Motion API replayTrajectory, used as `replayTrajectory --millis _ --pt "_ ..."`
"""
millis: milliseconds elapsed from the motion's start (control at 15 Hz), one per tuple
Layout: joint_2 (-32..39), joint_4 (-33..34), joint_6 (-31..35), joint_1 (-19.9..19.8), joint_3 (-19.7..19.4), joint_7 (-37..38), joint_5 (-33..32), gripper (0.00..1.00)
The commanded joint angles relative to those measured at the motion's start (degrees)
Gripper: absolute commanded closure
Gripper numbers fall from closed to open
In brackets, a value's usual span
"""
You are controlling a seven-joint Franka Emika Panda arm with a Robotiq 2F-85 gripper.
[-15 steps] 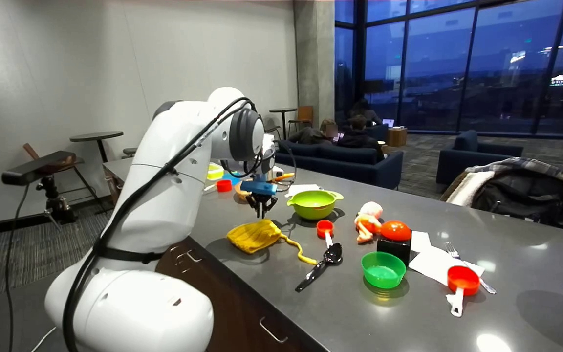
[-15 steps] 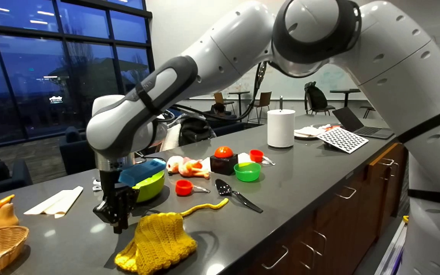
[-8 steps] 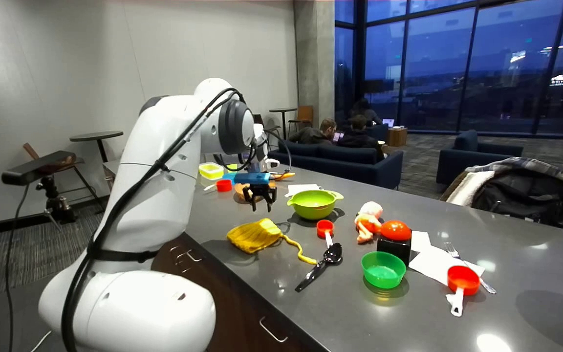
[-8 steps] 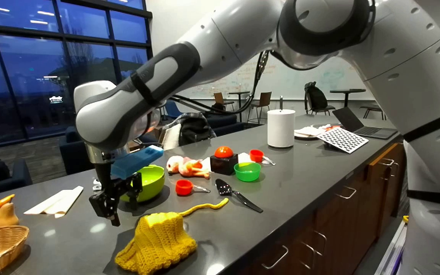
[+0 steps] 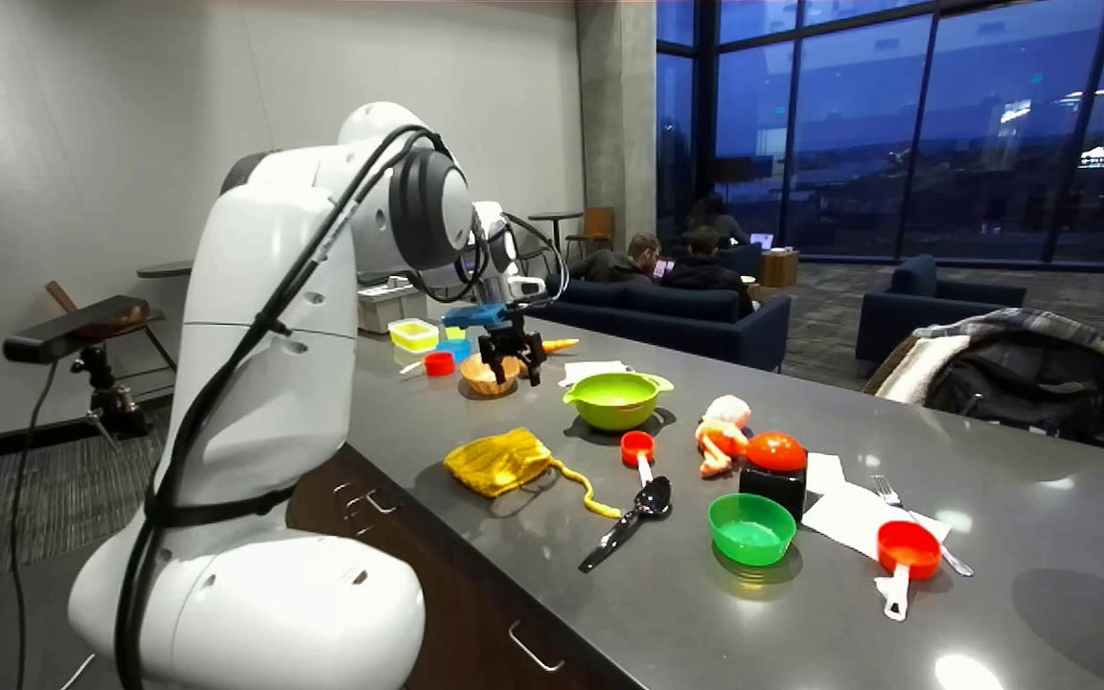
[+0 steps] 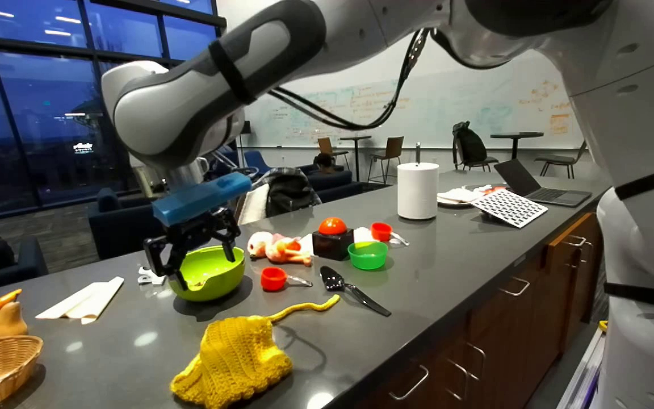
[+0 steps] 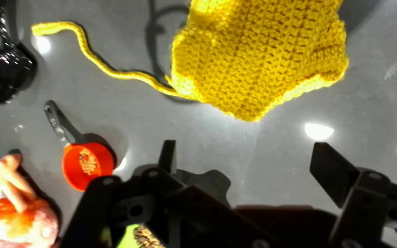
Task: Fold the yellow knitted item
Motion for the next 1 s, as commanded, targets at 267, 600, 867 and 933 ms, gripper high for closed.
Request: replayTrajectory --millis 267,600,867,933 --pt "-15.46 -14.43 -2.23 -6.33 0.7 5.72 0.77 0.0" --pt "-21.2 -24.47 1.87 -11.02 0.91 2.64 2.43 0.0" --pt "-27.54 -35.01 11.84 -14.33 0.52 -10.27 3.99 0.0" --pt "-29.51 -37.78 14.22 -15.17 0.24 -14.49 5.49 0.0"
